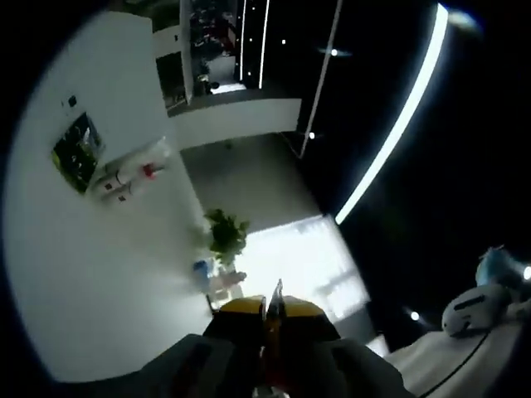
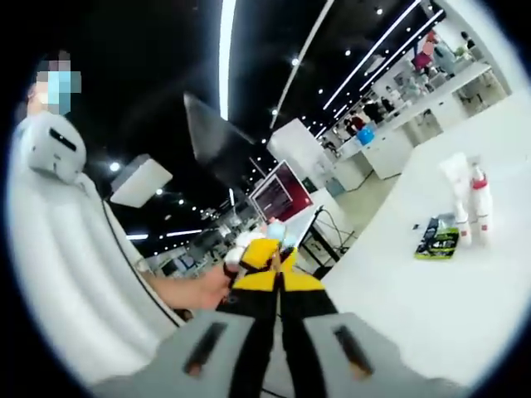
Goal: Arrange the skincare products in the storage area until every visible bottle or jar stands upright without overlapping.
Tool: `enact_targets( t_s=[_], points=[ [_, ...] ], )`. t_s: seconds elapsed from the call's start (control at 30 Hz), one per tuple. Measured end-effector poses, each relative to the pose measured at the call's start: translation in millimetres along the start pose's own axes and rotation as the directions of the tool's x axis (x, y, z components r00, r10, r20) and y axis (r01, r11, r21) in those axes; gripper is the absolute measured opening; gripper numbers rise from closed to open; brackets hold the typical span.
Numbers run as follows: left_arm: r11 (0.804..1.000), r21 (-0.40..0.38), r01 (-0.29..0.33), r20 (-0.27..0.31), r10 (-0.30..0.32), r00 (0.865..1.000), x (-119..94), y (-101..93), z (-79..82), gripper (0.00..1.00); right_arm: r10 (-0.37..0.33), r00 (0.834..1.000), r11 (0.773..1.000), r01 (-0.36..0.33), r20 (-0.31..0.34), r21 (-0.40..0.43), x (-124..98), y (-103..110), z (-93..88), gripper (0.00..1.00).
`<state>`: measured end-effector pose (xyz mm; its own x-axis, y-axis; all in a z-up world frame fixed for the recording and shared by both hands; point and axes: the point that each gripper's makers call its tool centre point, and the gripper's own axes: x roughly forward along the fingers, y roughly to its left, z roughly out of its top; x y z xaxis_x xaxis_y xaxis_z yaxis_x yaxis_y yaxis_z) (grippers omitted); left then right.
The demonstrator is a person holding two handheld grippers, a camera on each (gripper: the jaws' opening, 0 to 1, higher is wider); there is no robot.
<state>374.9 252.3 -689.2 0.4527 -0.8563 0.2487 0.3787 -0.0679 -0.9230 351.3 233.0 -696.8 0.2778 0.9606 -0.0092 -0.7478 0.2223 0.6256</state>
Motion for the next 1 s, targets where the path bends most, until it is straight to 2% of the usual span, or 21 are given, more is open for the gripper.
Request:
enact_targets(
  t_s=[0.03, 0.1, 0.23, 0.3, 0.33, 0.37, 0.5, 0.53, 0.57, 0.6, 0.63, 0.67, 0.73, 0.87, 0.93, 0.97, 1.0],
  points=[
    [1.0, 0.011, -0.022, -0.003, 0.022, 1.0, -1, 1.1, 0.4, 0.02, -0.001, 1.0, 1.0, 0.001, -0.005, 0.0, 1, 0, -1.0, 0.01],
    [0.995, 0.08, -0.061, -0.017, 0.062, 0.998, -3, 5.8, -0.4, 0.01, -0.008, 1.0, 1.0, 0.008, -0.022, -0.001, 3, 0, -5.0, 0.01],
    [0.991, 0.11, -0.08, -0.04, 0.085, 0.996, -6, 4.3, -1.4, 0.01, -0.012, 0.999, 1.0, 0.011, -0.045, -0.012, 4, -1, -10.6, 0.05],
    [0.983, 0.149, -0.11, -0.055, 0.12, 0.991, -9, 7.0, -1.3, 0.01, -0.013, 0.999, 1.0, 0.013, -0.043, 0.006, 4, -1, -10.7, 0.17],
    [0.976, 0.183, -0.115, -0.099, 0.134, 0.986, -10, 7.3, -6.5, 0.01, -0.012, 0.999, 1.0, 0.012, -0.032, 0.012, 5, 0, -8.9, 0.23],
    [0.972, 0.202, -0.118, -0.119, 0.144, 0.982, -10, 7.2, -9.0, 0.01, -0.004, 1.0, 1.0, 0.005, -0.027, 0.03, 6, 1, -7.8, 0.25],
    [0.972, 0.233, -0.041, -0.218, 0.093, 0.972, -5, -10.2, -26.9, 0.01, 0.004, 0.999, 0.999, -0.002, -0.04, 0.048, 8, 0, -9.8, 0.23],
    [0.97, 0.237, -0.046, -0.225, 0.101, 0.969, -4, -10.7, -29.0, 0.01, 0.007, 0.999, 0.999, -0.005, -0.05, 0.053, 9, 1, -11.6, 0.22],
    [0.957, 0.28, -0.076, -0.224, 0.142, 0.964, -4, -4.4, -28.4, 0.01, 0.036, 0.998, 0.997, -0.032, -0.059, 0.065, 10, 6, -13.6, 0.18],
    [0.955, 0.282, -0.085, -0.237, 0.156, 0.959, -5, -2.2, -30.0, 0.01, 0.066, 0.995, 0.997, -0.062, -0.07, 0.053, 10, 11, -15.1, 0.1],
    [0.952, 0.291, -0.092, -0.238, 0.165, 0.957, -5, -0.5, -29.9, 0.01, 0.085, 0.994, 0.996, -0.082, -0.073, 0.038, 10, 16, -15.0, 0.04],
    [0.953, 0.289, -0.093, -0.236, 0.165, 0.958, -6, -0.1, -28.6, 0.01, 0.036, 0.998, 0.999, -0.036, -0.058, -0.006, 11, 8, -11.8, 0.04],
    [0.957, 0.275, -0.087, -0.238, 0.156, 0.959, -7, -2.1, -27.2, 0.01, 0.067, 0.996, 0.997, -0.065, -0.056, 0.037, 11, 15, -11.2, 0.02],
    [0.956, 0.281, -0.081, -0.228, 0.148, 0.962, -7, -6.4, -22.7, 0.03, 0.061, 0.997, 0.998, -0.06, -0.038, 0.021, 12, 15, -6.2, 0.01],
    [0.949, 0.301, -0.094, -0.189, 0.156, 0.97, -5, -7.1, -14.9, 0.12, 0.064, 0.998, 0.997, -0.065, 0.009, 0.045, 13, 16, 2.2, 0.01],
    [0.95, 0.298, -0.094, -0.19, 0.156, 0.969, -6, -7.6, -14.9, 0.17, 0.049, 0.997, 0.996, -0.053, 0.052, 0.065, 12, 13, 10.1, 0.01],
    [0.951, 0.295, -0.094, -0.192, 0.155, 0.969, -5, -8.3, -14.9, 0.19, 0.053, 0.997, 0.995, -0.058, 0.064, 0.08, 11, 13, 12.7, 0.01]
  ],
)
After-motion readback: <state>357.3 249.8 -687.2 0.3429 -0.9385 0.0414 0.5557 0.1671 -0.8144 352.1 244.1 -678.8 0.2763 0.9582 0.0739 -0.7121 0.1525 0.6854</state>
